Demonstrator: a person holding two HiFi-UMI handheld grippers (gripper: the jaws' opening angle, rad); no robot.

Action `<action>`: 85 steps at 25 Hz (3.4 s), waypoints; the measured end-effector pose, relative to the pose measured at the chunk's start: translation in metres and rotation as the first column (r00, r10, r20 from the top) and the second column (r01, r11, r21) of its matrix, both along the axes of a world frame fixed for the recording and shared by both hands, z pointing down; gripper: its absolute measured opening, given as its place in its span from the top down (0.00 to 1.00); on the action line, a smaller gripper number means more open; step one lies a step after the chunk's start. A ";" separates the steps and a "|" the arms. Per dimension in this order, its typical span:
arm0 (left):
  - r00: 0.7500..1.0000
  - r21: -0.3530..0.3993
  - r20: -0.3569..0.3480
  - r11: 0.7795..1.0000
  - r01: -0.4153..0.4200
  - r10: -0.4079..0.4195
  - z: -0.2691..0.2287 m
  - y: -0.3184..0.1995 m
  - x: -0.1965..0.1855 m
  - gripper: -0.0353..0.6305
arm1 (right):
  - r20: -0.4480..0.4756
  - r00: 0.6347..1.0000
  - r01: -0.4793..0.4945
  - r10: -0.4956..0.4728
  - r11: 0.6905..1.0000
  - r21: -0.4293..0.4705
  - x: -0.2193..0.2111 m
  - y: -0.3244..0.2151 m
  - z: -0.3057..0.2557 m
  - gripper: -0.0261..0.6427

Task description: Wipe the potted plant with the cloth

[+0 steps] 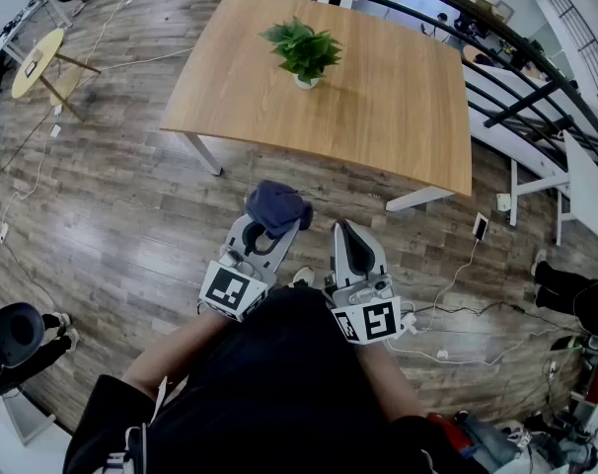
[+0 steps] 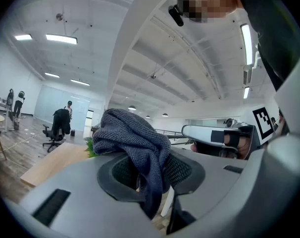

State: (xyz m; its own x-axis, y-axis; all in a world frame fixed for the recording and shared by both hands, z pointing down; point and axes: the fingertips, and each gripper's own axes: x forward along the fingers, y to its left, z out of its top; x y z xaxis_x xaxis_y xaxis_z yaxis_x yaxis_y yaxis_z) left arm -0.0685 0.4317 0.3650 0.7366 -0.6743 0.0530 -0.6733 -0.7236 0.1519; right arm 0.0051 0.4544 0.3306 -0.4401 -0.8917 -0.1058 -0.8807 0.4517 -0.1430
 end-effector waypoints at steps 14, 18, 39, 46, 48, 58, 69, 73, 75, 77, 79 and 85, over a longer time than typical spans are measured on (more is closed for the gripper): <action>0.998 -0.012 0.058 1.000 0.014 -0.013 0.008 -0.010 0.030 0.75 | 0.052 0.998 0.051 -0.043 0.986 -0.159 0.069 -0.013 0.060 0.94; 0.993 -0.075 0.095 0.994 0.077 -0.070 0.030 -0.024 0.019 0.75 | -0.002 1.000 0.020 -0.020 0.988 -0.156 0.071 -0.022 0.060 0.93; 0.979 -0.152 0.140 0.980 -0.128 0.150 0.127 -0.229 0.011 0.75 | -0.044 0.988 0.144 -0.151 0.980 -0.141 0.042 -0.245 0.066 0.93; 0.960 -0.229 0.193 0.960 -0.158 0.204 0.181 -0.294 -0.006 0.75 | -0.124 0.982 0.120 -0.144 0.976 -0.183 0.048 -0.317 0.096 0.93; 0.961 -0.275 0.189 0.950 -0.147 0.203 0.197 -0.305 -0.013 0.75 | -0.061 0.986 0.141 -0.156 0.969 -0.205 0.049 -0.326 0.105 0.93; 0.946 -0.479 0.233 0.873 -0.090 0.226 0.287 -0.359 -0.006 0.75 | -0.229 0.938 0.165 -0.260 0.916 -0.364 0.068 -0.394 0.211 0.63; 0.958 -0.546 0.221 0.837 -0.031 0.180 0.316 -0.449 -0.002 0.75 | -0.248 0.846 0.306 -0.472 0.810 -0.500 0.055 -0.458 0.305 0.56; 0.896 -0.499 0.311 0.857 -0.131 0.318 0.317 -0.459 0.021 0.75 | -0.281 0.793 0.372 -0.541 0.795 -0.479 0.043 -0.468 0.303 0.56; 0.850 -0.481 0.355 0.856 -0.191 0.389 0.315 -0.449 0.031 0.75 | -0.294 0.774 0.394 -0.560 0.790 -0.469 0.036 -0.464 0.301 0.56; 0.821 -0.468 0.393 0.859 -0.209 0.414 0.314 -0.440 0.032 0.75 | -0.292 0.771 0.403 -0.565 0.789 -0.464 0.031 -0.460 0.299 0.56; 0.802 -0.459 0.414 0.859 -0.224 0.431 0.312 -0.432 0.032 0.75 | -0.292 0.770 0.404 -0.567 0.788 -0.465 0.031 -0.458 0.299 0.56; 0.785 -0.489 0.393 0.831 -0.264 0.480 0.309 -0.399 0.051 0.75 | -0.292 0.784 0.377 -0.548 0.794 -0.477 0.034 -0.456 0.302 0.56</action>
